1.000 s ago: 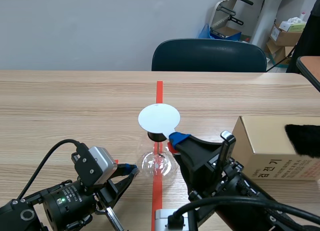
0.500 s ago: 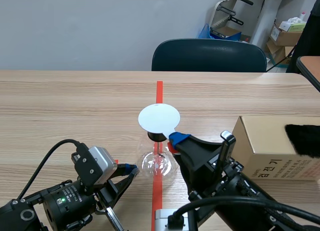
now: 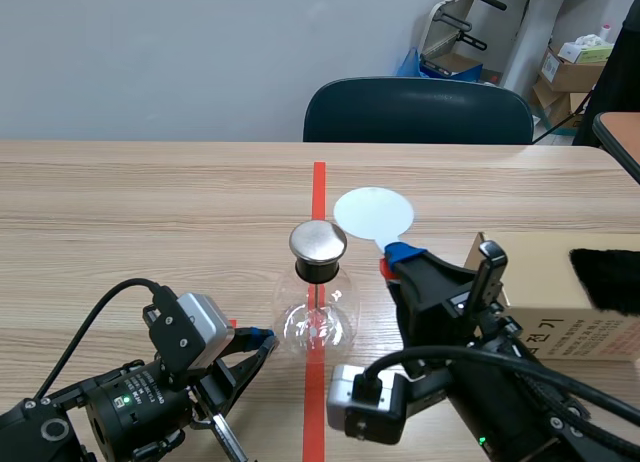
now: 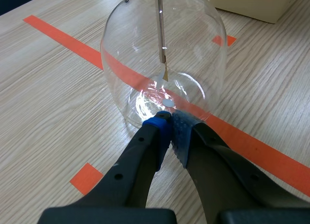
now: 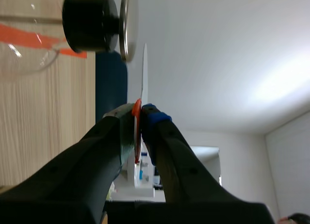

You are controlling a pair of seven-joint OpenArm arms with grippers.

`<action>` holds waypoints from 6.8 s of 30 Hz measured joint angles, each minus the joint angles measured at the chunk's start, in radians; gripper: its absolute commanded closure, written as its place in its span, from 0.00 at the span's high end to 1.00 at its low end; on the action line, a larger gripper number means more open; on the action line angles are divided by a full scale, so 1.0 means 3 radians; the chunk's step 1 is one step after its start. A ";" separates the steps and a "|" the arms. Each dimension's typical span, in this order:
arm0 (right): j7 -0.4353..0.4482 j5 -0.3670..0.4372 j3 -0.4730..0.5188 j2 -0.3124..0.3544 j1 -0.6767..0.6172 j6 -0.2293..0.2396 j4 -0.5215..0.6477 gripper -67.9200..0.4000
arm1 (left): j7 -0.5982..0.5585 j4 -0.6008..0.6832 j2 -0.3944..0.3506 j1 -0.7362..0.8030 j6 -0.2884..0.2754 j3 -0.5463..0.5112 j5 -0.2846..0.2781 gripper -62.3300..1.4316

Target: Do the electroscope experiment

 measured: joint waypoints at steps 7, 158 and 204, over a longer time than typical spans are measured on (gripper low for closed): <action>-0.0815 0.0000 0.0000 0.0000 0.0000 0.0000 0.0000 0.02 | 0.0001 0.0000 0.0000 0.0000 0.0000 0.0000 0.0000 0.06; 0.0935 0.0000 0.0000 0.0000 0.0000 0.0015 0.0000 0.02 | 0.0001 0.0000 0.0001 0.0000 0.0000 0.0000 0.0000 0.06; -0.1298 0.0000 0.0000 0.0000 0.0000 0.0019 0.0000 0.02 | 0.0001 0.0000 0.0001 0.0001 0.0000 0.0000 0.0000 0.06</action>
